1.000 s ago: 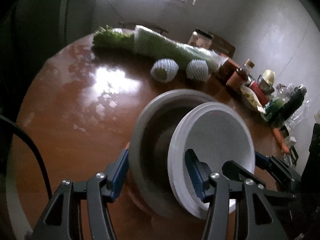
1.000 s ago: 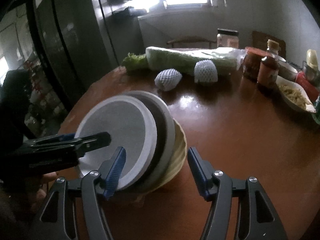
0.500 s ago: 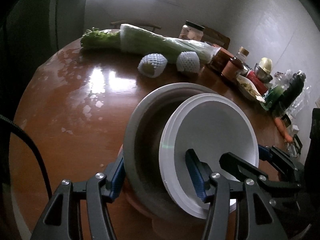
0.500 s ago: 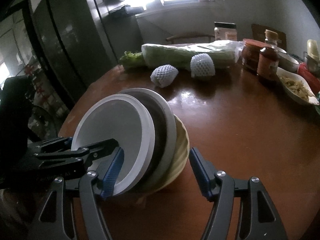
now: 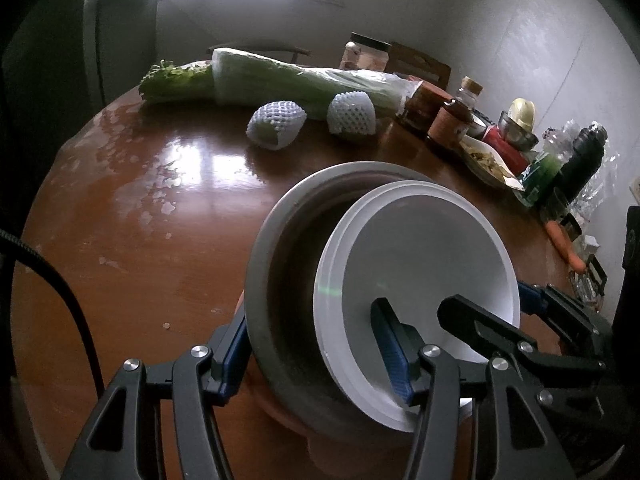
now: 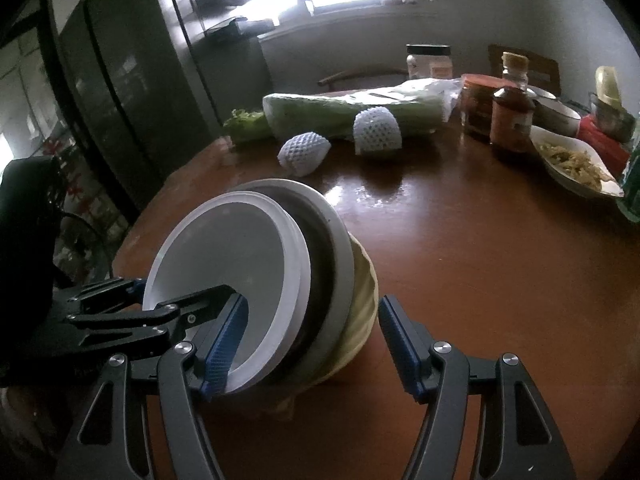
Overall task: Organize plates and bowls
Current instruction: 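Lower the bowl stack onto the steel plate with the left tool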
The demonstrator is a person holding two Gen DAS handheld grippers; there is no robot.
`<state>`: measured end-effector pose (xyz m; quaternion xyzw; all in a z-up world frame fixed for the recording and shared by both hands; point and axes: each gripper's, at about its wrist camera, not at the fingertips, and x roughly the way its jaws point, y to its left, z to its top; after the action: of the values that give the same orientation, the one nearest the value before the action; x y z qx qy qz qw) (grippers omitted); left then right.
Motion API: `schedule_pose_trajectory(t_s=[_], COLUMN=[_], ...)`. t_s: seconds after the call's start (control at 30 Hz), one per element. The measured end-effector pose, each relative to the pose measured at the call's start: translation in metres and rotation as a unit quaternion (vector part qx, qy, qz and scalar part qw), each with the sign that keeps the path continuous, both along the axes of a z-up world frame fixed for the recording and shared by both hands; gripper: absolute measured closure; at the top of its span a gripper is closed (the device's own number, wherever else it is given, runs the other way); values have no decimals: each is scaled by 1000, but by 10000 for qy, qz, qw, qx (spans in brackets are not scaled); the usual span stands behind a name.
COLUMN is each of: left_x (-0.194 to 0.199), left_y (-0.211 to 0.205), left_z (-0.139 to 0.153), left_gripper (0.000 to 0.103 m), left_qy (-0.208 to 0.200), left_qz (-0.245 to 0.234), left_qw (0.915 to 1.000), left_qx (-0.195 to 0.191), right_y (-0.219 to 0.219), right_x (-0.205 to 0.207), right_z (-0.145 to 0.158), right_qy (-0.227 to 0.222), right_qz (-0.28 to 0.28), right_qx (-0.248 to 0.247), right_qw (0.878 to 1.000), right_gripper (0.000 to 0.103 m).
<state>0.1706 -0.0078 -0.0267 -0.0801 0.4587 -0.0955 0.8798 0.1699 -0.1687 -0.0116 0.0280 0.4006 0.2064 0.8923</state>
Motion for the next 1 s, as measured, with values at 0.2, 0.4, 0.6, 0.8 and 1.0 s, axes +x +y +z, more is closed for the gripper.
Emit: schedule_pose_trajectory(t_s=[0.2, 0.4, 0.6, 0.8, 1.0], left_x=[1, 1, 2, 2, 3], left_y=[-4, -10, -14, -17, -19], left_z=[0, 0, 0, 0, -1], left_gripper=[46, 46, 46, 46, 46], left_qy=[6, 1, 10, 1, -18], left_qz=[-18, -49, -83, -91, -102], left_qw=[10000, 10000, 10000, 10000, 9999], left_qx=[-4, 20, 8, 13, 5], right_y=[-7, -11, -17, -21, -21], right_x=[-1, -2, -3, -4, -4], right_z=[0, 1, 2, 2, 2], right_qy=[-13, -56, -77, -98, -104], right_qz=[-63, -135, -217, -270, -289], right_qx=[19, -2, -10, -27, -16], right_qw=[10000, 9999, 9997, 9996, 9995], right_gripper=[34, 34, 34, 34, 34])
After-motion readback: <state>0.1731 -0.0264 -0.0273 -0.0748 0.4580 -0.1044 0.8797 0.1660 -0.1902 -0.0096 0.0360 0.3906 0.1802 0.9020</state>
